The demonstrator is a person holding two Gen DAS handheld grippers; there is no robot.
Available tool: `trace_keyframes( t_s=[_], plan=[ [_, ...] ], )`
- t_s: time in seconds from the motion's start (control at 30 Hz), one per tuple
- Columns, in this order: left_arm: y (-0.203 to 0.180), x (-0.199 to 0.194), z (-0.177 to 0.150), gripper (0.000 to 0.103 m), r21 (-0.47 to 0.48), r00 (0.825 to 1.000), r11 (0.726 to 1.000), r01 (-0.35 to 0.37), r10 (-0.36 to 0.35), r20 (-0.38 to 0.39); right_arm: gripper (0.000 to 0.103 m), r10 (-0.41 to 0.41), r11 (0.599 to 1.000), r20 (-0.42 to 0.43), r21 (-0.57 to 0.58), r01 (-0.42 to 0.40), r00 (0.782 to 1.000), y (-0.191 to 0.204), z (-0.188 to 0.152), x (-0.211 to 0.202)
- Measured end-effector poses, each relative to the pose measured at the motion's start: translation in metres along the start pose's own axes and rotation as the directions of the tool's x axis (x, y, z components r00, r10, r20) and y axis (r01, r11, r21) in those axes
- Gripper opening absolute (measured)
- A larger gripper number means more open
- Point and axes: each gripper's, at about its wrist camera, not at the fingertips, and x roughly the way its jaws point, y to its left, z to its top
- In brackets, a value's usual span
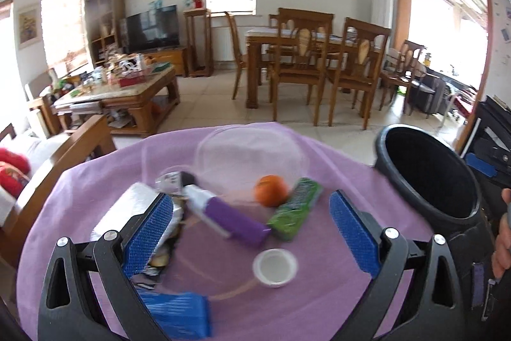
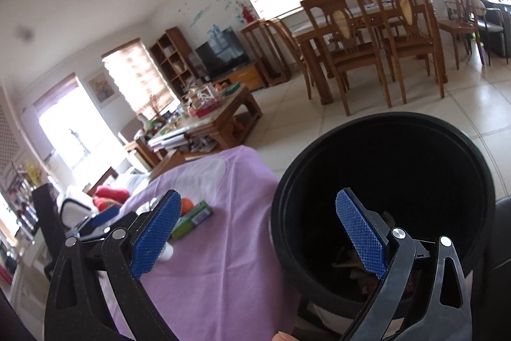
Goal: Collect trash
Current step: 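Grasp the foil packet with the left gripper while the right grasps the green Doublemint gum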
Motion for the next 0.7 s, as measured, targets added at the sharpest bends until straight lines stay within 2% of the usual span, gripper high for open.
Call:
trace_keyframes(
  t_s=[0.07, 0.17, 0.33, 0.4, 0.5, 0.57, 0.63, 0.7],
  plan=[
    [0.027, 0.010, -0.004, 0.097, -0.007, 0.998, 0.999, -0.045, 0.045, -0.041, 0.096, 0.019, 0.999, -0.037, -0.027, -0.020, 0.999, 0.018, -0.005, 0.018],
    [0.051, 0.027, -0.008, 0.097, 0.015, 0.992, 1.000, -0.018, 0.020, -0.123, 0.096, 0.035, 0.996, -0.094, -0.082, -0.043, 0.995, 0.049, -0.008, 0.046],
    [0.070, 0.042, -0.015, 0.097, -0.012, 0.988, 1.000, 0.018, -0.020, -0.155, 0.096, 0.002, 0.987, -0.209, -0.159, -0.036, 0.978, 0.091, -0.012, 0.099],
    [0.077, 0.047, -0.020, 0.094, -0.030, 0.986, 0.999, 0.021, -0.025, -0.166, 0.096, -0.019, 0.986, -0.254, -0.163, -0.024, 0.967, 0.101, -0.015, 0.119],
    [0.086, 0.058, -0.026, 0.064, -0.042, 0.975, 0.999, -0.002, -0.008, -0.222, 0.096, -0.042, 0.987, -0.320, -0.161, -0.011, 0.947, 0.113, -0.020, 0.146],
    [0.092, 0.055, -0.026, 0.058, -0.046, 0.978, 0.999, -0.001, -0.008, -0.208, 0.096, -0.059, 0.987, -0.347, -0.161, 0.002, 0.936, 0.119, -0.023, 0.160],
    [0.103, 0.052, -0.026, 0.055, -0.096, 0.979, 0.995, 0.017, -0.036, -0.202, 0.096, -0.068, 0.988, -0.367, -0.151, 0.013, 0.928, 0.122, -0.023, 0.171],
    [0.108, 0.048, -0.026, 0.041, -0.100, 0.982, 0.995, 0.003, -0.021, -0.185, 0.091, -0.087, 0.989, -0.381, -0.147, 0.032, 0.920, 0.127, -0.022, 0.184]
  ],
)
